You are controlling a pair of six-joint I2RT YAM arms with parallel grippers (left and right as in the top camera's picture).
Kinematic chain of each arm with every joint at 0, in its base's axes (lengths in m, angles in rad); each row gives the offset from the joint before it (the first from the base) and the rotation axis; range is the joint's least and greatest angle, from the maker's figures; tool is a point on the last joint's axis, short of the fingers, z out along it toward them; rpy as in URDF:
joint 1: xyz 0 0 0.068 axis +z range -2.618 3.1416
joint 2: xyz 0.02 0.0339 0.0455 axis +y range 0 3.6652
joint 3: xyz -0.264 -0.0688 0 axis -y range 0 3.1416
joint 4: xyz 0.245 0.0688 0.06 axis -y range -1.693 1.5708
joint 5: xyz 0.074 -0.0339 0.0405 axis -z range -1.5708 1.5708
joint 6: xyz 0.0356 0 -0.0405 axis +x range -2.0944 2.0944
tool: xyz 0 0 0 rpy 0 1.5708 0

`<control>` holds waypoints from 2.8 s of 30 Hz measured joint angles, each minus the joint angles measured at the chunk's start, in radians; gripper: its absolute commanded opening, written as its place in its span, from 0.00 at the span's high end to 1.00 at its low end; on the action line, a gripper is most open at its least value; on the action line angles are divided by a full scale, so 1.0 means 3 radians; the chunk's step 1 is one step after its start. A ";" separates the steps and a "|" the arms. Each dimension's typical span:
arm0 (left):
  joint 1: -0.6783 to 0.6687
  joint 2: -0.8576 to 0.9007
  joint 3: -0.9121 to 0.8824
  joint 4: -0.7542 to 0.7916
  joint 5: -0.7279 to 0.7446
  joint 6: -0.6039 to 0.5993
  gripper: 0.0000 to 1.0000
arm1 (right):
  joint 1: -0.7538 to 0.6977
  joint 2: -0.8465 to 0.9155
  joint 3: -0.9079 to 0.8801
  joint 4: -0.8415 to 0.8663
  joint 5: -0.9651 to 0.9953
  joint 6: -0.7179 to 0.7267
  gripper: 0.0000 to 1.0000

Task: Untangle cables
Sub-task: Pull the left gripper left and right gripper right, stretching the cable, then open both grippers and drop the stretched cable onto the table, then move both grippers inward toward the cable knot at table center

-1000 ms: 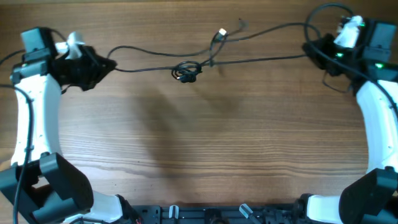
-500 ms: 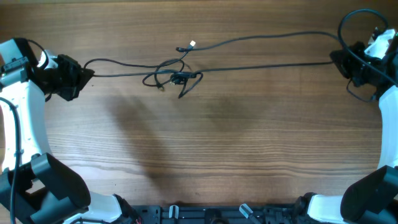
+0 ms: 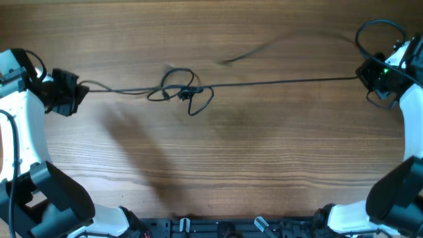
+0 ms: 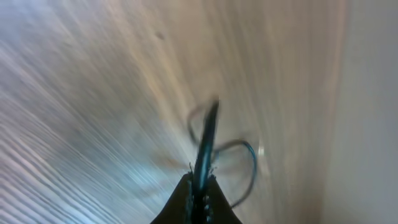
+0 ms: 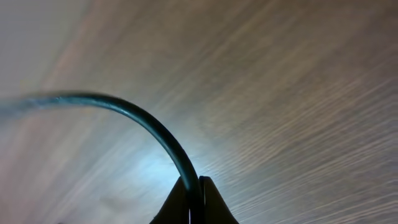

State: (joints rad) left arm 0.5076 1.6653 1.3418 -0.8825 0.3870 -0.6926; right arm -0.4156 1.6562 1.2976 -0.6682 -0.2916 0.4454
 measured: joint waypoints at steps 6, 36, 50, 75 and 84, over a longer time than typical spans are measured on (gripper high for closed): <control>0.0075 0.0000 -0.0309 0.0306 -0.0210 -0.0061 0.96 | -0.0024 0.0312 -0.0003 0.0009 0.0193 -0.0084 0.96; 0.0062 0.0577 -0.0496 0.0600 -0.0753 -0.0165 0.62 | -0.0530 0.0371 0.0003 0.0057 0.0828 -0.0228 0.23; -0.0079 0.0551 -0.0454 0.0521 -0.0724 -0.0071 0.00 | -0.0179 0.0371 0.0003 -0.0094 -0.0093 -0.0336 0.24; -0.0926 -0.0369 -0.0195 -0.0003 -0.0446 0.0032 0.09 | 0.2316 0.0371 0.0003 0.0276 -0.0398 -0.0024 0.24; -0.1411 0.0013 -0.0197 -0.0249 -0.0544 0.0056 0.09 | 0.2808 0.0371 0.0003 0.0462 -0.0351 0.0198 0.24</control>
State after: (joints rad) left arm 0.0841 1.6691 1.2827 -0.9573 0.2237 -0.6758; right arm 0.4267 1.7676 1.2984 -0.5297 -0.3969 0.5049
